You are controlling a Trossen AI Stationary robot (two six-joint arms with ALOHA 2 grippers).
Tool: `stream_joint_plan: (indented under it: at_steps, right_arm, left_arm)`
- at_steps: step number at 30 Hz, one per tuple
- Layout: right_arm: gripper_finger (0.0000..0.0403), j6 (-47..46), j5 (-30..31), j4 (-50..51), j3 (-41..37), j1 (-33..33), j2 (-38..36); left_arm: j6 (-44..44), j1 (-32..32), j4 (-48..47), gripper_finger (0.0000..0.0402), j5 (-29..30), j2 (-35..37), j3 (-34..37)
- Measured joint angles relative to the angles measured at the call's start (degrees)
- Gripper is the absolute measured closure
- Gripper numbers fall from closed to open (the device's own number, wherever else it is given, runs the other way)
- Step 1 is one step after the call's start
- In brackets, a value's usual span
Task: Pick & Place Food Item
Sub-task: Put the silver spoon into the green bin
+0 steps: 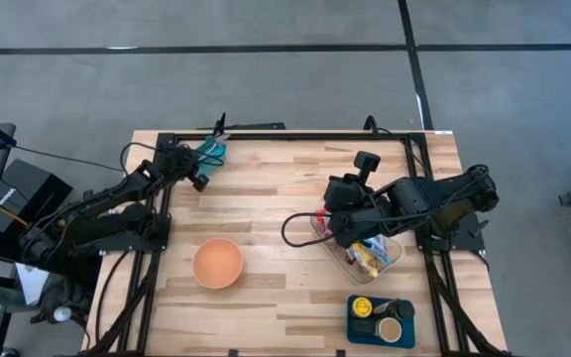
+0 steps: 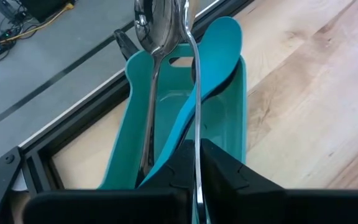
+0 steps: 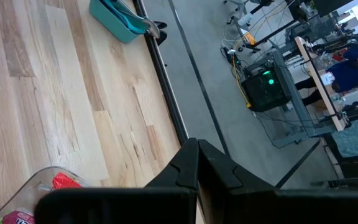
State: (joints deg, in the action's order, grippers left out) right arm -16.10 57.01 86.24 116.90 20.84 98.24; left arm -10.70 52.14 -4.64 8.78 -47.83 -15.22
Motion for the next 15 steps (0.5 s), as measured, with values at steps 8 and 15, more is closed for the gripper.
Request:
stream_joint_plan:
  at_steps: [8, 15]
  right_arm:
    - [0.0403, -0.02, 0.00, -0.09, 0.00, 0.00, 0.00]
    - [0.0403, -0.02, 0.00, -0.09, 0.00, 0.00, 0.00]
  left_arm:
    - [0.00, 0.00, 0.00, 0.0385, 0.15, 0.00, 0.00]
    - [0.02, 0.02, -0.04, 0.0372, 0.25, 0.02, 0.00]
